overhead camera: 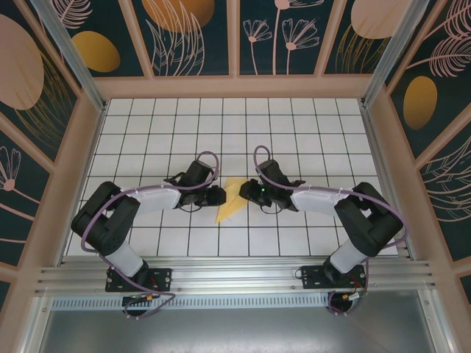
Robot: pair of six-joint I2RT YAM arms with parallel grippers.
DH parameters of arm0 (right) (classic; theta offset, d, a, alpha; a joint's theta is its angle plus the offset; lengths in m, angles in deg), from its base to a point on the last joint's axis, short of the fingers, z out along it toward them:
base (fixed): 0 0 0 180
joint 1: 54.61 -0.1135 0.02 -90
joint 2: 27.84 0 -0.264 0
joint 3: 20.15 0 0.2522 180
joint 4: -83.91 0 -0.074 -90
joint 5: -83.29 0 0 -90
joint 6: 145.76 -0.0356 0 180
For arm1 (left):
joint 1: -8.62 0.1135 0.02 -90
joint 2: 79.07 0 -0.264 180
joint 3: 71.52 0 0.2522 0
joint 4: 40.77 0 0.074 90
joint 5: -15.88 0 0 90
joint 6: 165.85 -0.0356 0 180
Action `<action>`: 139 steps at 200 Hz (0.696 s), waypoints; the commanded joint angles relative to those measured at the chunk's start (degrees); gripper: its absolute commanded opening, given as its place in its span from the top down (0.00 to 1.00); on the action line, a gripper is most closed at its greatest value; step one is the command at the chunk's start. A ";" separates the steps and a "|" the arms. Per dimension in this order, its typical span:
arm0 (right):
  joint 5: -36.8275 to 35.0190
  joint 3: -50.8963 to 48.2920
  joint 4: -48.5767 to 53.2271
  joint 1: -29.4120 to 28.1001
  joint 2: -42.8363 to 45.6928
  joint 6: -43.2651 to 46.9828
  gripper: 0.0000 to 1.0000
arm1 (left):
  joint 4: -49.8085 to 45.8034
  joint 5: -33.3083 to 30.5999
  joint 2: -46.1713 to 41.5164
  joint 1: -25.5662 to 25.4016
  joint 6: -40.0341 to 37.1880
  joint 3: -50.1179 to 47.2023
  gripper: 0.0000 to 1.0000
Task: Fold a paper plane with a square sheet of paper (pick it up from the middle)
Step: Fourth fold the wing at the center of the table, then turn over the paper at the center of the table.
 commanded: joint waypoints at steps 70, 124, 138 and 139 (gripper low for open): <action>0.02 -3.79 -3.62 -0.49 0.19 -7.48 0.61 | -3.29 0.18 3.16 -0.08 -2.22 1.64 0.71; 2.30 -4.05 -6.99 -0.58 -2.48 -8.50 0.62 | -3.18 1.54 3.69 -0.15 -1.96 1.65 0.73; 2.30 -4.03 -7.05 -0.62 -3.03 -8.87 0.62 | -3.11 2.07 3.72 -0.17 -1.84 1.65 0.74; 2.29 -4.09 -7.10 -0.60 -3.03 -8.88 0.62 | -3.11 2.09 3.73 -0.16 -1.84 1.65 0.74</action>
